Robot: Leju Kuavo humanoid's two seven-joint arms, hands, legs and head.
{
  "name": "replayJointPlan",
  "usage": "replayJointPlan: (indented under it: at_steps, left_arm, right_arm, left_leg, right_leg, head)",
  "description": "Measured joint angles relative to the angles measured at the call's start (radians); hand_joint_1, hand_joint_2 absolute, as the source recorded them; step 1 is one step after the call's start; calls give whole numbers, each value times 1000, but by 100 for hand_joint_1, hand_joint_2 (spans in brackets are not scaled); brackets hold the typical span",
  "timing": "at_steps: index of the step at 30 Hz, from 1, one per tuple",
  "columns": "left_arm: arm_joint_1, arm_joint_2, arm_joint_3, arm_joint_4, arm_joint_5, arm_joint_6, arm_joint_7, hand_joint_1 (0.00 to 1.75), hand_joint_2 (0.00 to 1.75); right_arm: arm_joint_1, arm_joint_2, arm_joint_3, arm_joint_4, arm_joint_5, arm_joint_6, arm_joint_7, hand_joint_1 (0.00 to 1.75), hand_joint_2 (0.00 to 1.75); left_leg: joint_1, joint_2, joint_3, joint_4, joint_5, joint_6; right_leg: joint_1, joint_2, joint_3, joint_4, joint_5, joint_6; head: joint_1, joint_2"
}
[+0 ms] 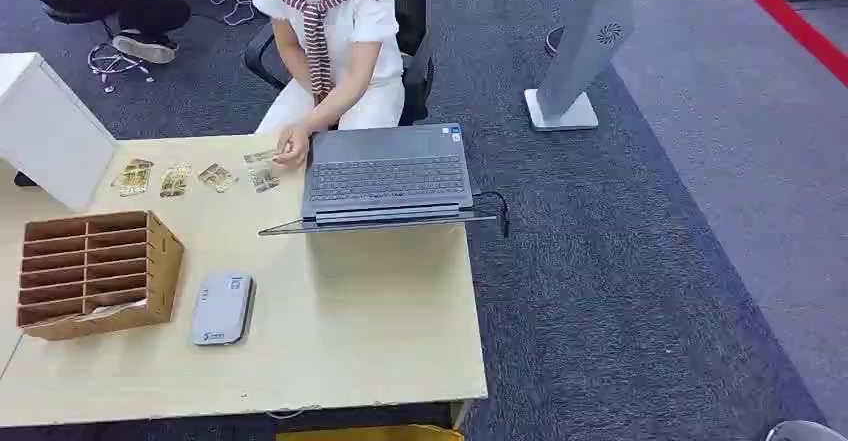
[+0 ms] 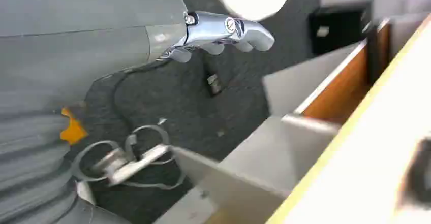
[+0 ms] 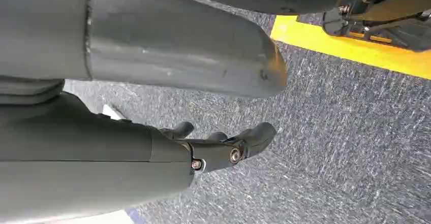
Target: Pass the card to the sensor for recognition and then transmit it.
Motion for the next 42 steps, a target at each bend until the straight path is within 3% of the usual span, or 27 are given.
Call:
replayJointPlan:
  at_steps: [8,13,17,27,42]
  left_arm:
    - [-80,18,214,-103,-90,-169,-9,0,175]
    - [-95,36,254,-183,-131,-229,-12,0,175]
    - [-89,59,242,-295,-181,-244,-15,0,175]
    - [-46,82,28,-473,-295,-58,16,0,175]
    - [-108,210,-325,-501,-582,216,169,0,175]
  right_arm:
    - [2,0,-11,3,41,4,-15,0,0]
    - [3,0,-11,4,53,9,-22,0,0]
    - [2,0,-11,5,71,15,-29,0,0]
    - [-5,-1,-11,6,97,22,-21,0,0]
    - [-21,-4,-11,6,143,46,-14,0,0]
  left_leg:
    - [0,0,0,0,0,0]
    - [0,0,1,0,0,0]
    - [0,0,1,0,0,0]
    - [-1,0,3,0,0,0]
    - [-1,2,3,1,1,0]
  right_leg:
    - [0,0,0,0,0,0]
    - [0,0,1,0,0,0]
    - [0,0,1,0,0,0]
    - [0,0,2,0,0,0]
    - [0,2,2,0,1,-1]
  head:
    - [0,0]
    - [0,0]
    - [-1,0]
    - [-1,0]
    - [-1,0]
